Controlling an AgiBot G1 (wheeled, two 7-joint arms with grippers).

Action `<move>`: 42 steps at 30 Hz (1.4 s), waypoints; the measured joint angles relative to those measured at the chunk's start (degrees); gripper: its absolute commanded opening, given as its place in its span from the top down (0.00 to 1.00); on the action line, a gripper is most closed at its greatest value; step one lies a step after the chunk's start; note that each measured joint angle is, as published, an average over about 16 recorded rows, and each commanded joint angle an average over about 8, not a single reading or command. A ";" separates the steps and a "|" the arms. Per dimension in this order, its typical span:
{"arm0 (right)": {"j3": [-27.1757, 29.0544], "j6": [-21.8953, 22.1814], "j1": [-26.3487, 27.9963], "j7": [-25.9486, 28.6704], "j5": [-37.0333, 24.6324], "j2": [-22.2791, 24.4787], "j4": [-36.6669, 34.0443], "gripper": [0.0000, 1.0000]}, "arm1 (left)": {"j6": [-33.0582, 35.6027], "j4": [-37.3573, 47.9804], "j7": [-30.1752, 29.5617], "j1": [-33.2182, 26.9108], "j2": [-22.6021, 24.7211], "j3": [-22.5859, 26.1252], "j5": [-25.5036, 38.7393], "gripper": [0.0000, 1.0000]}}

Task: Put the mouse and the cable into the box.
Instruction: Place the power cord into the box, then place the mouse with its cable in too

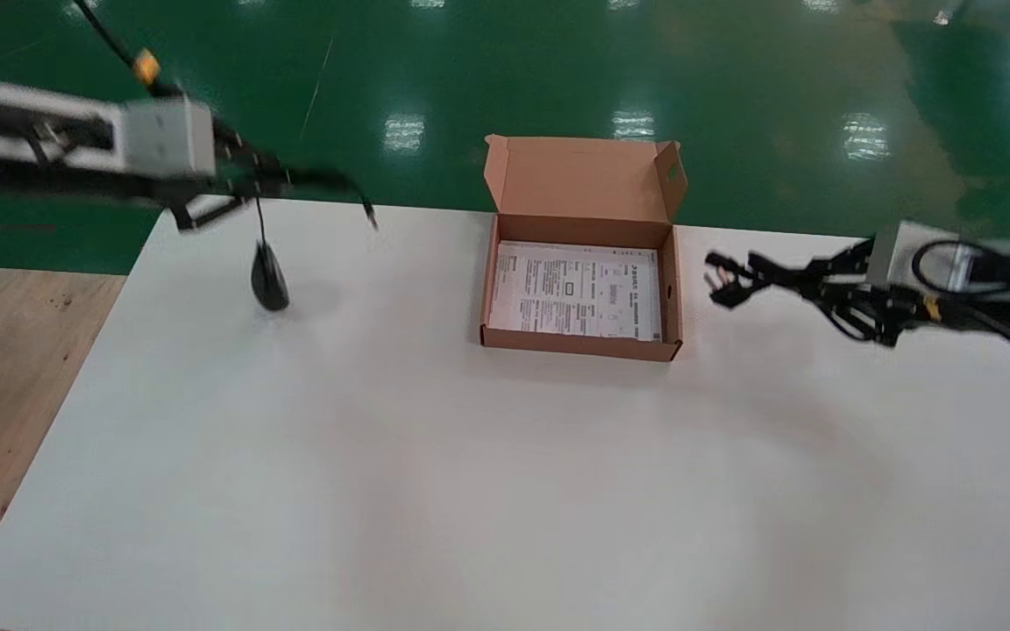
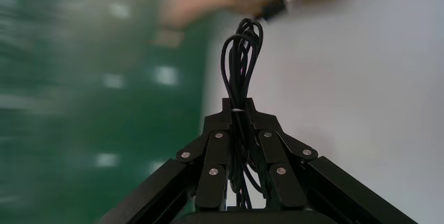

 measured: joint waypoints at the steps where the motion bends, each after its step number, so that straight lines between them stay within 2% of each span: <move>1: 0.18 0.70 0.64 -0.14 0.23 -0.76 0.43 1.00 | -0.33 -0.49 0.14 -1.32 -0.23 -0.61 -0.79 1.00; 7: 0.94 6.08 2.63 -1.92 1.26 -7.54 1.79 1.00 | -2.72 -2.94 1.04 -8.04 -0.17 -4.02 -5.24 1.00; 15: 0.95 13.42 1.12 -6.60 1.32 -16.54 -0.33 1.00 | -3.75 -4.66 2.91 -12.88 1.39 -7.24 -9.66 1.00; 26: 0.49 21.68 -1.56 -10.99 0.53 -21.12 -4.83 1.00 | -2.90 -4.85 4.97 -14.06 1.99 -8.38 -11.35 1.00; 32: 0.64 22.99 -2.05 -11.96 0.74 -21.79 -5.59 1.00 | -2.94 -4.20 5.49 -13.84 2.36 -8.33 -11.32 1.00; 42: 1.13 20.24 -2.24 -12.68 1.54 -22.21 -5.86 1.00 | -2.72 -2.74 6.35 -13.67 2.60 -8.16 -11.09 1.00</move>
